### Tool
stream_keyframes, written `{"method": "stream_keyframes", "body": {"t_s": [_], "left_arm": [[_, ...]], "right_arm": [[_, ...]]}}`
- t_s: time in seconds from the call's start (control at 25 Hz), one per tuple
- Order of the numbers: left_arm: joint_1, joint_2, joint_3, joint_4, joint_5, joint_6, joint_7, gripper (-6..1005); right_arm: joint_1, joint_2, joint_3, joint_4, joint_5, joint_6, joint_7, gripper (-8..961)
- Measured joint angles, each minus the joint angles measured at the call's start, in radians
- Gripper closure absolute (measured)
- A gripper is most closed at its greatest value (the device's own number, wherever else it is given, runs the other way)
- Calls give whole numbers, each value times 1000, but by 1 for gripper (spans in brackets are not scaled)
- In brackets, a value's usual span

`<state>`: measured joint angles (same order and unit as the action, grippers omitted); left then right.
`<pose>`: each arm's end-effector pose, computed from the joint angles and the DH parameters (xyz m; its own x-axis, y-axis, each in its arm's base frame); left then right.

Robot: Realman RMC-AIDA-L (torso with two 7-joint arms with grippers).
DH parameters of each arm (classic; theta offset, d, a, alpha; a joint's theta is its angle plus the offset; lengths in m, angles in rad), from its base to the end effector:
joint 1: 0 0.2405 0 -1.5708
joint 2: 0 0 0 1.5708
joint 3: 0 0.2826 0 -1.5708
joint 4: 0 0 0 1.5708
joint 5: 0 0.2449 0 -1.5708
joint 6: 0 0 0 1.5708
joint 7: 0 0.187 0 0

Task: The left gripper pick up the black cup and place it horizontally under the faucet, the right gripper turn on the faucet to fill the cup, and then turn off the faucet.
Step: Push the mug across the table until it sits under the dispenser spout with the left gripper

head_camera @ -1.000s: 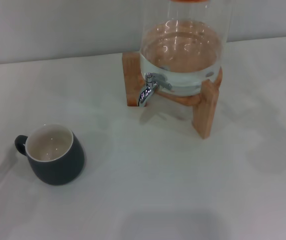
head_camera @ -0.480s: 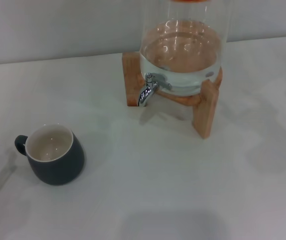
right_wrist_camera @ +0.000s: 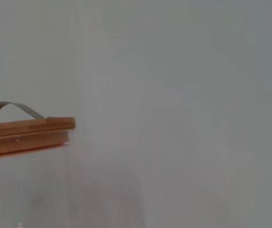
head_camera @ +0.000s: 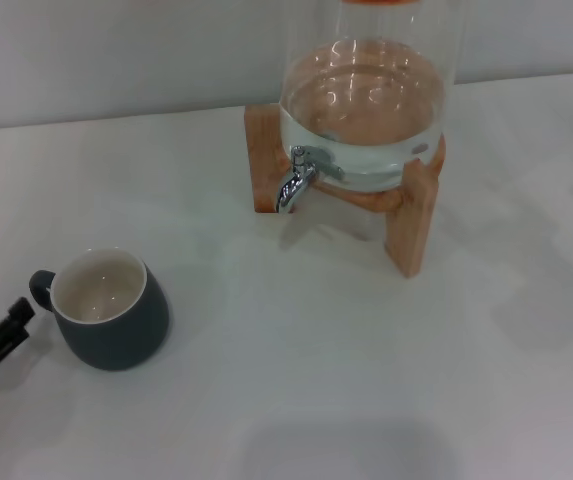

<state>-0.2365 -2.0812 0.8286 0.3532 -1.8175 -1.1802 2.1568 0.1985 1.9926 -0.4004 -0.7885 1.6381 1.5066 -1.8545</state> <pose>-0.4158 0.3297 -0.0553 0.5662 0.3412 0.7504 0.8070 -0.4151 -0.4201 0.3998 0.3313 0.1486 0.6289 -0.0197 -0.7772 -0.7123 -0.4152 -0.5659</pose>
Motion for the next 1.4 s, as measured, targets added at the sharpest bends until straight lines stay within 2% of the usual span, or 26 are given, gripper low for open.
{"method": "stream_keyframes", "body": {"t_s": [0.64,0.88,1.4], "left_arm": [[-2,3,7,59,51,13,-2,138],[-12,1,8,105,125,50,-3,137],[-25,3,9,120,139,51,0,138]], "right_arm": [[0,3,0,0,11,4,0,199],[-2,3,0,0,11,3,0,199],[-3,5,11,12,12,3,-8,199]]}}
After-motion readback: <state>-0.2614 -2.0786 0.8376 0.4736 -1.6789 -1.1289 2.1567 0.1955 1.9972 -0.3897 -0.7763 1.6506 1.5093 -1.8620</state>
